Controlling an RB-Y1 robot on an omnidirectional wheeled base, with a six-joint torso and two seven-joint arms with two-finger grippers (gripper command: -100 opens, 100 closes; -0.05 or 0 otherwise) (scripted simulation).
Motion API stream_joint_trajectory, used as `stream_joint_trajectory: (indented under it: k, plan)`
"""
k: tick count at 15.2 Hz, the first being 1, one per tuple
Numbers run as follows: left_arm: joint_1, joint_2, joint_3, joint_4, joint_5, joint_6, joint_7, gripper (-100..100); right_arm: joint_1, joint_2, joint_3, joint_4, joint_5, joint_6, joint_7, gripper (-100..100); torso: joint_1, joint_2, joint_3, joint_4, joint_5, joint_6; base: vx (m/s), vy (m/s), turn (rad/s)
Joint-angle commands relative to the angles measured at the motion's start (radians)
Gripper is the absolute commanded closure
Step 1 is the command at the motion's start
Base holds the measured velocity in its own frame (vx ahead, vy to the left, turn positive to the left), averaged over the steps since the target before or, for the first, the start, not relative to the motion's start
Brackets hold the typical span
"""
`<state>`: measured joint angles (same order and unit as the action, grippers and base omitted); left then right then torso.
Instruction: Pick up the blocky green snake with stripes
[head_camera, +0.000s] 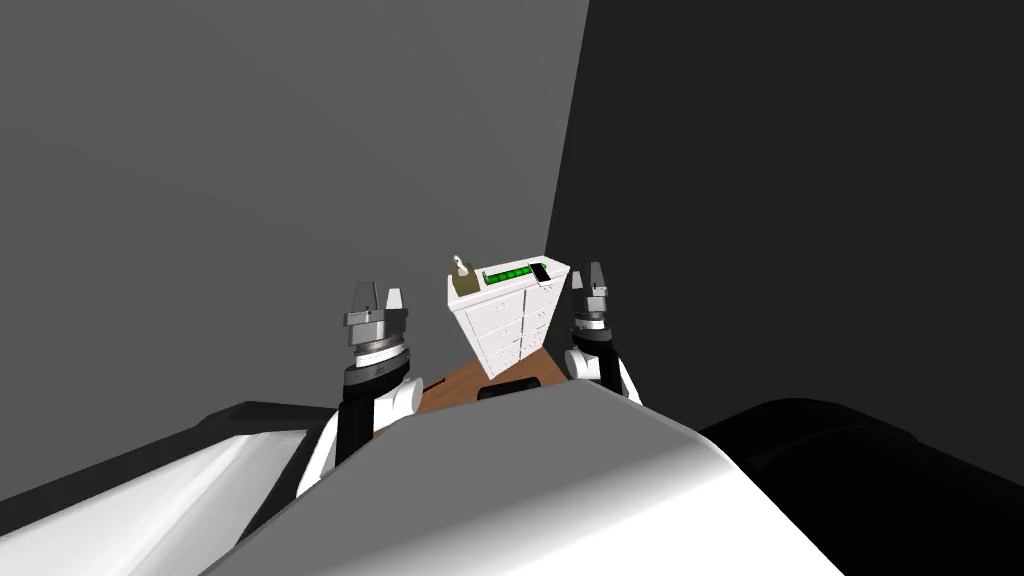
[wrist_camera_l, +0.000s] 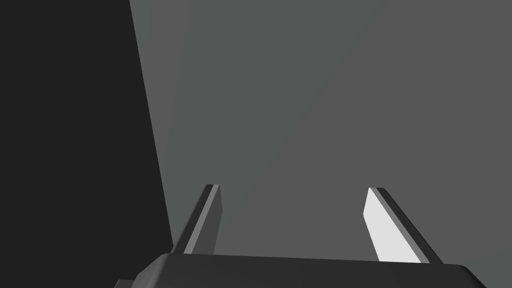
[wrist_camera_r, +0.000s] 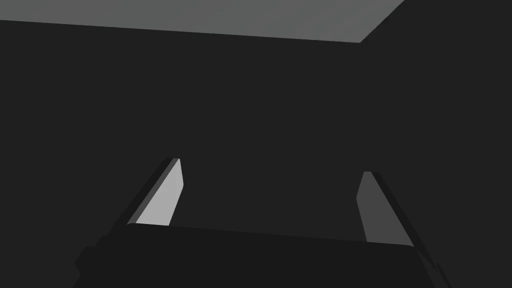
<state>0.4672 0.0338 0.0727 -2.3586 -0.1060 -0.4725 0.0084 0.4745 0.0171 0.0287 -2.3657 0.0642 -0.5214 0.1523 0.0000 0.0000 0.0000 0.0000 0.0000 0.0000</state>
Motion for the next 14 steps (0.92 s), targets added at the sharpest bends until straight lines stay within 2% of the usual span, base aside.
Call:
stream_joint_trajectory:
  k: [1,2,4,5,6,7,8,9,10,11,12,14]
  plan:
    - [0.000,0.000,0.000,0.000,0.000,0.000,0.000,0,-0.003,-0.044,0.010,0.017,0.003,-0.008,0.003,-100,0.000,0.000,0.000,0.000,0.000,0.000,-0.014,0.004,0.031]
    - [0.000,0.000,0.000,0.000,0.000,0.000,0.000,0,-0.003,-0.044,0.010,0.017,0.003,-0.008,0.003,-100,0.000,0.001,0.000,0.000,0.000,0.000,-0.026,0.004,0.036]
    - [0.000,0.000,0.000,0.000,0.000,0.000,0.000,0,-0.011,-0.101,0.031,0.058,0.010,-0.027,0.010,-100,0.000,0.002,0.001,0.000,0.000,0.000,-0.043,0.014,0.071]
    - [0.000,0.000,0.000,0.000,0.000,0.000,0.000,0,-0.011,-0.118,0.031,0.058,0.010,-0.027,0.010,-100,0.001,0.003,0.001,0.000,0.000,0.000,-0.058,0.010,0.065]
    - [0.000,0.000,0.000,0.000,0.000,0.000,0.000,0,-0.017,-0.145,0.046,0.087,0.015,-0.040,0.014,-100,0.000,0.003,0.002,0.001,0.000,0.000,-0.065,0.016,0.072]
    - [0.000,0.000,0.000,0.000,0.000,0.000,0.000,0,-0.017,-0.162,0.046,0.087,0.015,-0.040,0.014,-100,0.001,0.004,0.002,0.001,0.000,0.000,-0.060,0.012,0.059]
    - [0.000,0.000,0.000,0.000,0.000,0.000,0.000,0,-0.025,-0.192,0.063,0.120,0.021,-0.055,0.020,-100,0.000,0.004,0.002,0.001,0.000,0.000,-0.069,0.017,0.087]
    - [0.000,0.000,0.000,0.000,0.000,0.000,0.000,0,-0.025,-0.209,0.063,0.120,0.021,-0.055,0.020,-100,0.001,0.005,0.003,0.001,0.000,0.000,-0.067,0.020,0.077]
    - [0.000,0.000,0.000,0.000,0.000,0.000,0.000,0,-0.033,-0.236,0.082,0.154,0.027,-0.073,0.026,-100,0.001,0.005,0.003,0.001,0.000,0.000,-0.073,0.026,0.110]
    - [0.000,0.000,0.000,0.000,0.000,0.000,0.000,0,-0.033,-0.260,0.082,0.158,0.027,-0.073,0.026,-100,0.001,0.005,0.003,0.001,0.000,0.000,-0.077,0.020,0.083]
    - [0.000,0.000,0.000,0.000,0.000,0.000,0.000,0,-0.043,-0.283,0.103,0.186,0.034,-0.093,0.033,-100,0.001,0.005,0.003,0.001,0.000,0.000,-0.091,0.035,0.109]
    - [0.000,0.000,0.000,0.000,0.000,0.000,0.000,0,-0.043,-0.316,0.103,0.201,0.034,-0.093,0.033,-100,0.002,0.006,0.004,0.001,0.000,0.000,-0.074,0.031,0.053]
